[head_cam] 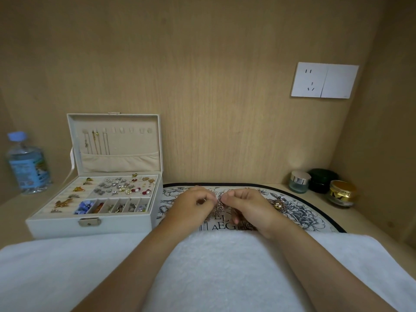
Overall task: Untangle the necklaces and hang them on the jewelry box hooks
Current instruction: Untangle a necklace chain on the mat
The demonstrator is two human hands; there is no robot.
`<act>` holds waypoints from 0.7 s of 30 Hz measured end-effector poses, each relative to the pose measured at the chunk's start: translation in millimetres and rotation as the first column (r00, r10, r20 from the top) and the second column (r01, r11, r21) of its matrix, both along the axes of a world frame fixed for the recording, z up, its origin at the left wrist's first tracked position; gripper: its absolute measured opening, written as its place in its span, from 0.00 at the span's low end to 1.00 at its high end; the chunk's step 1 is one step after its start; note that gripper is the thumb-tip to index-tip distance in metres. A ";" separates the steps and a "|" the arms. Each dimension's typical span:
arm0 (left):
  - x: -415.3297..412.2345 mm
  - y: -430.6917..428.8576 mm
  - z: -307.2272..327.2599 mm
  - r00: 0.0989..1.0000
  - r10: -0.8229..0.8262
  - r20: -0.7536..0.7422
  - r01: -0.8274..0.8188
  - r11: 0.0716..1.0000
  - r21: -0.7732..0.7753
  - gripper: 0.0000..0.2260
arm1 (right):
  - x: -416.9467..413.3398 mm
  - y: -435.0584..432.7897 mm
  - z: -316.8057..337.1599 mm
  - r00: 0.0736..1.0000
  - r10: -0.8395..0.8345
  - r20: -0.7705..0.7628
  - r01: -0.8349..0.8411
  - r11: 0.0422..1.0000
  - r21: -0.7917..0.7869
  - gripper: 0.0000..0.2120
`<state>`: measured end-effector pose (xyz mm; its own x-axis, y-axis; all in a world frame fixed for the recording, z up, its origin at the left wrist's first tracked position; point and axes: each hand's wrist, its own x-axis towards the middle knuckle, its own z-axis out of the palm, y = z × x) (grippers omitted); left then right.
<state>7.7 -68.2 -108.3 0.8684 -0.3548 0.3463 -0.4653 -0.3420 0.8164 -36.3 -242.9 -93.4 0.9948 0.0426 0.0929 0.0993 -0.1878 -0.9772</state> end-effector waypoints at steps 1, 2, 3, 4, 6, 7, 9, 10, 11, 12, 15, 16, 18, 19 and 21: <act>-1.7 0.0 1.0 1.000 -0.016 -0.024 0.016 1.000 -0.004 0.03 | -0.3 0.2 -0.5 1.000 -0.003 0.002 0.003 1.000 -0.008 0.08; -2.4 0.0 0.7 0.999 -0.024 -0.023 0.024 1.000 0.003 0.06 | -0.2 0.2 -1.2 1.000 -0.001 0.005 0.001 1.000 -0.009 0.08; -4.1 0.4 0.9 0.999 -0.029 -0.030 0.029 1.000 0.003 0.08 | -0.2 0.4 -1.6 1.000 0.001 0.006 -0.001 1.000 -0.004 0.09; -4.5 0.0 1.2 0.999 -0.026 -0.040 0.026 1.000 -0.004 0.06 | 0.3 0.6 -1.6 1.000 -0.002 0.008 0.002 1.000 -0.001 0.09; -5.0 -0.8 2.6 0.997 -0.034 -0.068 0.031 0.999 -0.040 0.04 | 1.6 0.5 -1.1 1.000 -0.024 0.020 0.024 1.000 -0.007 0.09; -4.4 -1.4 2.2 0.996 -0.031 -0.078 0.027 0.998 -0.055 0.06 | 1.9 0.7 -0.7 0.999 -0.035 0.020 0.036 0.999 -0.014 0.09; -2.5 -1.7 2.1 0.997 0.033 -0.071 -0.034 0.999 -0.015 0.05 | 2.6 1.1 -1.9 0.999 -0.048 0.003 0.048 0.998 -0.040 0.09; -0.3 -1.3 1.3 0.995 0.086 -0.042 -0.084 0.995 0.044 0.05 | 3.1 1.5 -2.3 0.998 -0.061 -0.007 0.060 0.996 -0.069 0.09; -0.9 -0.6 2.6 0.991 0.136 -0.004 -0.134 0.984 0.121 0.05 | 3.8 1.9 -2.9 0.996 -0.084 -0.015 0.082 0.991 -0.107 0.10; -0.9 0.5 2.6 0.984 0.174 0.040 -0.178 0.963 0.201 0.07 | 5.0 2.1 -3.7 0.994 -0.111 -0.023 0.107 0.985 -0.139 0.11; -0.9 3.1 2.4 0.979 0.183 0.085 -0.200 0.944 0.262 0.12 | 5.8 2.8 -4.7 0.988 -0.156 -0.015 0.149 0.961 -0.234 0.13; -0.5 3.4 2.2 0.988 0.144 0.055 -0.153 0.960 0.233 0.14 | 5.8 2.3 -6.0 0.988 -0.154 0.000 0.148 0.946 -0.289 0.13; -1.5 2.6 3.4 0.997 0.072 -0.031 -0.066 0.985 0.162 0.16 | 5.7 0.5 -9.1 0.990 -0.133 0.037 0.136 0.911 -0.389 0.10; -1.6 2.1 4.4 0.997 0.052 -0.059 -0.044 0.991 0.126 0.16 | 6.0 -0.9 -11.2 0.991 -0.122 0.047 0.130 0.910 -0.394 0.08; -2.3 2.5 6.8 0.997 0.022 -0.078 -0.017 0.998 0.066 0.16 | 6.0 -1.9 -13.6 0.994 -0.095 0.058 0.108 0.945 -0.308 0.05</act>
<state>5.4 -65.7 -101.6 0.8990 -0.3569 0.2539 -0.3936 -0.4039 0.8258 -30.4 -244.7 -107.1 0.9909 -0.0250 0.1326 0.1033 -0.4919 -0.8645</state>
